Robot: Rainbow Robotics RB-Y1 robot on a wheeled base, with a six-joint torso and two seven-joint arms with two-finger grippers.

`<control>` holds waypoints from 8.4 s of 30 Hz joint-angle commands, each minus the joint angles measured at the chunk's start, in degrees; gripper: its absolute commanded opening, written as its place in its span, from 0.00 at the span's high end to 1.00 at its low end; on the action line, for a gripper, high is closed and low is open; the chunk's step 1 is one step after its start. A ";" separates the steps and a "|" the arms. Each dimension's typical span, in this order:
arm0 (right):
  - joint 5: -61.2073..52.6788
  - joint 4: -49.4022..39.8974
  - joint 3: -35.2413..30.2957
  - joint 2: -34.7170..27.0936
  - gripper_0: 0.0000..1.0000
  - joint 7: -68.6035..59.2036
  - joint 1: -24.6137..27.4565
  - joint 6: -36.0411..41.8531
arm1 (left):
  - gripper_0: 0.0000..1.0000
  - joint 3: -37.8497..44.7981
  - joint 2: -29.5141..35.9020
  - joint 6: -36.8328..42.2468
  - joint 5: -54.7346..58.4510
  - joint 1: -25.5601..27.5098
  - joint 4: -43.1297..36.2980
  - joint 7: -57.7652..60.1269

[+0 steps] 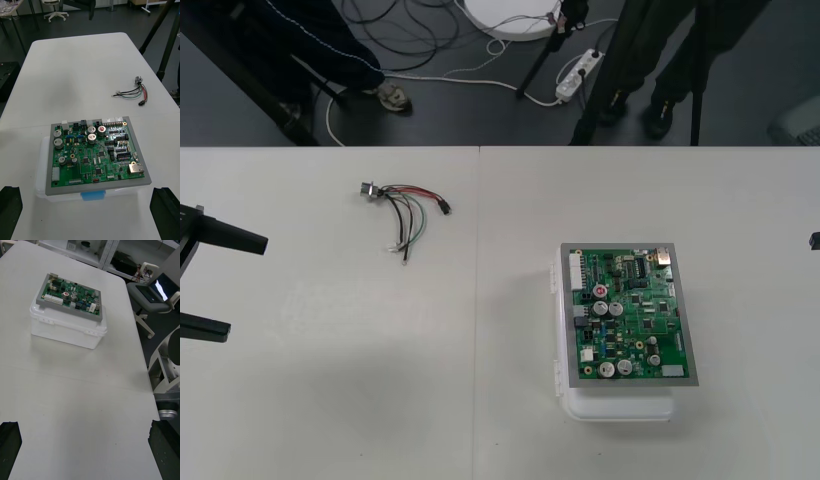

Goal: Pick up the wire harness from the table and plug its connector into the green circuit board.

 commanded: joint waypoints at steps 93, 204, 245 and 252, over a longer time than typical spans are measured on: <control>-44.82 25.34 63.49 -12.57 0.00 46.74 -25.79 -2.79 | 0.00 -33.66 -8.33 19.39 -44.74 -33.77 8.35 5.28; -43.15 29.21 70.43 -8.00 0.00 53.85 -32.29 -4.29 | 0.00 -76.38 -34.87 37.32 -70.49 -68.66 54.58 16.27; -42.98 30.09 70.60 -7.12 0.00 53.33 -32.73 -4.29 | 0.00 -81.30 -41.90 45.58 -71.81 -68.57 68.03 16.97; -42.89 30.35 70.60 -6.85 0.00 53.15 -32.73 -4.29 | 0.00 -82.27 -41.90 46.54 -71.81 -68.13 68.03 17.15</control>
